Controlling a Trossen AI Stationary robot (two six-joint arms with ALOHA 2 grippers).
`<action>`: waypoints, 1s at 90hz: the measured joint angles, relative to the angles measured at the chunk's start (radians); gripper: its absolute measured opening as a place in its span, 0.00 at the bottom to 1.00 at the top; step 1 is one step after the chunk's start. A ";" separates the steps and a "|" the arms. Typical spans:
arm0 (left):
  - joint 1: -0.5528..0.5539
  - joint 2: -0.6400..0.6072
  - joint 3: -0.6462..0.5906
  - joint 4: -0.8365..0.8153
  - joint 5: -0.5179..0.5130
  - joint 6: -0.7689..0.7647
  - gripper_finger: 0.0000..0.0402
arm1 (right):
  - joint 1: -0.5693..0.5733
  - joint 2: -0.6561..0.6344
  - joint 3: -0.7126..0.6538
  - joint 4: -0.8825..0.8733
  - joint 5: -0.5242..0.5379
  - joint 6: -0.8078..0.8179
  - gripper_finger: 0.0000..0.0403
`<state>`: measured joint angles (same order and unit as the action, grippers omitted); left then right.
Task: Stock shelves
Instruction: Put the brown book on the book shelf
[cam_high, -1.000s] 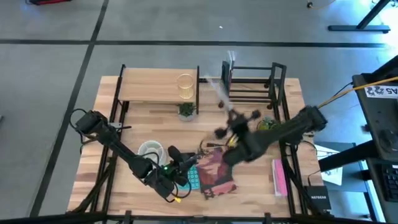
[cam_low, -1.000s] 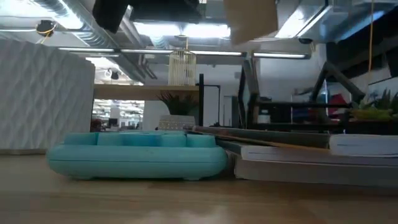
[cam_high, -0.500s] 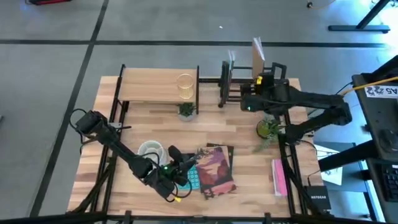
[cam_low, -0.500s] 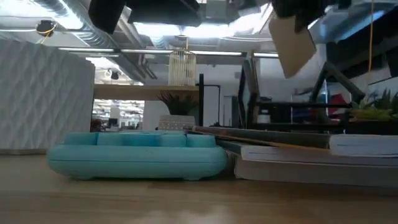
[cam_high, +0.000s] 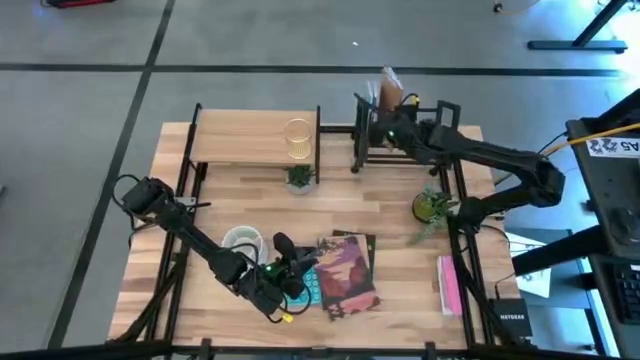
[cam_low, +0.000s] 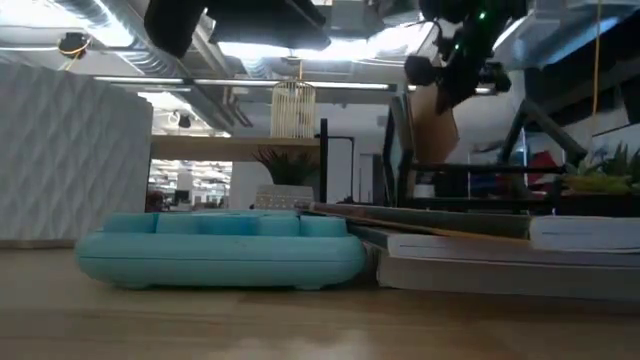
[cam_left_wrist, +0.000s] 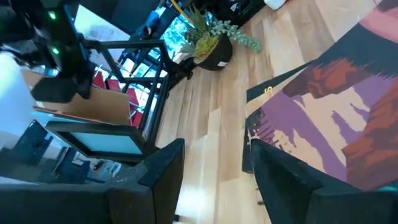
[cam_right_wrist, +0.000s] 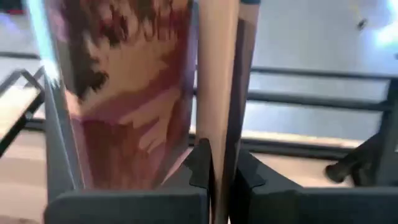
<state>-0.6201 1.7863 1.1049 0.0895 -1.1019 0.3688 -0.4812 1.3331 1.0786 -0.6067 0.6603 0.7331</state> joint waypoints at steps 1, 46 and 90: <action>0.000 0.000 0.000 0.000 0.000 -0.001 0.42 | -0.003 0.003 -0.002 0.006 -0.006 0.000 0.00; 0.006 0.000 0.000 0.000 0.002 0.004 0.42 | -0.028 0.075 -0.007 0.085 -0.137 -0.038 0.01; 0.005 0.000 0.000 0.000 0.003 -0.004 0.42 | 0.011 0.077 -0.007 0.073 -0.156 -0.062 0.30</action>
<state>-0.6147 1.7863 1.1049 0.0895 -1.0990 0.3650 -0.4706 1.4099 1.0718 -0.5335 0.5046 0.6715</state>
